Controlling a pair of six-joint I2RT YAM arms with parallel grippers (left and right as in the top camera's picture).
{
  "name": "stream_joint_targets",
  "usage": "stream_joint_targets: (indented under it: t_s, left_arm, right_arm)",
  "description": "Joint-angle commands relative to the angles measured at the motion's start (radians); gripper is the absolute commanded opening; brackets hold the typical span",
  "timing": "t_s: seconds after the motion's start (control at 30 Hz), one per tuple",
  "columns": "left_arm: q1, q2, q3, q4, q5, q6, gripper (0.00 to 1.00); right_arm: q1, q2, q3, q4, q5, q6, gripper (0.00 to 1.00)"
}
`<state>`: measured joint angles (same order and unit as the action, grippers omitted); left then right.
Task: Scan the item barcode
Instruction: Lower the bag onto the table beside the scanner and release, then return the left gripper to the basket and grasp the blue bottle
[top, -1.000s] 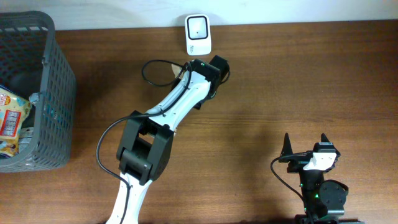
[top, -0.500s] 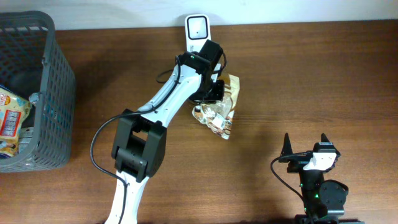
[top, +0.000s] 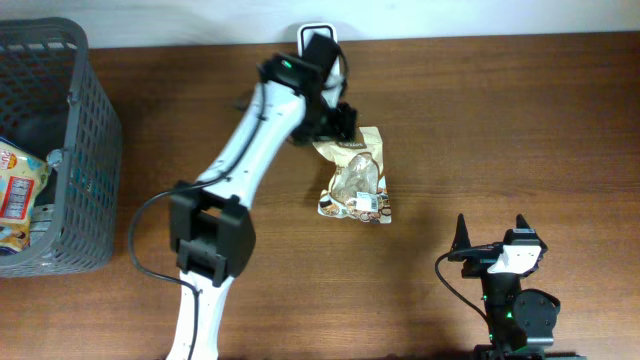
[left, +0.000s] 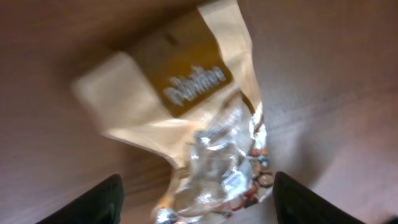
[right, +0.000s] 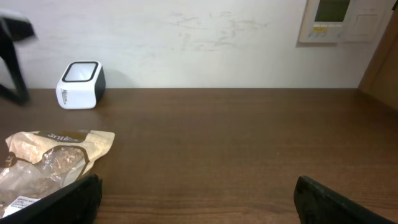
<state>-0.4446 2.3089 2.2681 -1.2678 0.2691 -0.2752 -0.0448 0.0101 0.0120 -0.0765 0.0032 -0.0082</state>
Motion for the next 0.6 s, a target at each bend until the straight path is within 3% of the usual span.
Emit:
stream_joint_targets:
  t_s: [0.0, 0.2, 0.33, 0.57]
  left_arm:
    - [0.059, 0.000, 0.212, -0.133, -0.222, 0.077, 0.72]
    - [0.179, 0.000, 0.571, -0.347, -0.501, 0.076, 0.79]
    - [0.316, 0.000, 0.732, -0.364, -0.510, 0.076, 0.96]
    - [0.612, 0.000, 0.871, -0.335, -0.509, -0.008, 0.99]
  right_arm:
    - [0.005, -0.006, -0.006, -0.006, 0.008, -0.002, 0.98]
    - [0.005, -0.006, -0.006, -0.006, 0.009, -0.002, 0.98]
    - [0.005, -0.006, -0.006, -0.006, 0.008, -0.002, 0.98]
    - [0.005, -0.006, -0.006, -0.006, 0.008, -0.002, 0.98]
